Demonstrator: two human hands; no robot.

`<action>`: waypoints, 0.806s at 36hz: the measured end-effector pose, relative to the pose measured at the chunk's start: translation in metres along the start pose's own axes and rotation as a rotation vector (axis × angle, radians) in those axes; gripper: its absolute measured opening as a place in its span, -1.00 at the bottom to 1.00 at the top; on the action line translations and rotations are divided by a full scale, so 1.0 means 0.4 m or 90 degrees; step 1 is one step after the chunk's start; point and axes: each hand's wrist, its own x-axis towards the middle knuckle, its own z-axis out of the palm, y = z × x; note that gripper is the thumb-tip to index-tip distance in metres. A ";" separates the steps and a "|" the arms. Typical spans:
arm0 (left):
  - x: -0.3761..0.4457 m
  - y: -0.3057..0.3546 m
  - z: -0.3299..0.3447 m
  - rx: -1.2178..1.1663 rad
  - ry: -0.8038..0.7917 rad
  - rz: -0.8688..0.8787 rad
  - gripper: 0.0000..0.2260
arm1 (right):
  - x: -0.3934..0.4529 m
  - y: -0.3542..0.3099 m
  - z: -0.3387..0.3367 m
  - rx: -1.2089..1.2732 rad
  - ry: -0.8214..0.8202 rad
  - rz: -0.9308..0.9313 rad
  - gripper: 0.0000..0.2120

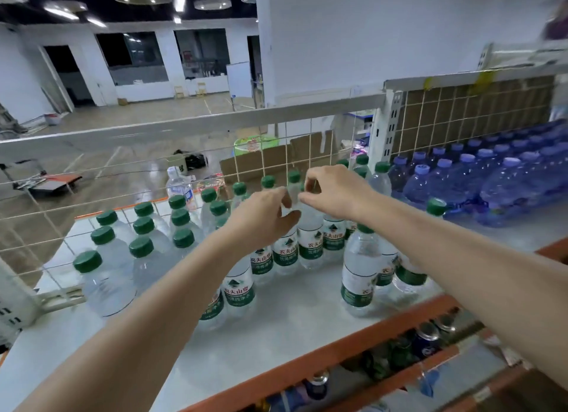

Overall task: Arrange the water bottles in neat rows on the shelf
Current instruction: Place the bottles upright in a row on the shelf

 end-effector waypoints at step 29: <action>0.119 0.256 0.146 -0.024 -0.131 -0.114 -0.78 | 0.000 0.317 -0.038 -0.168 -0.241 -0.081 -0.68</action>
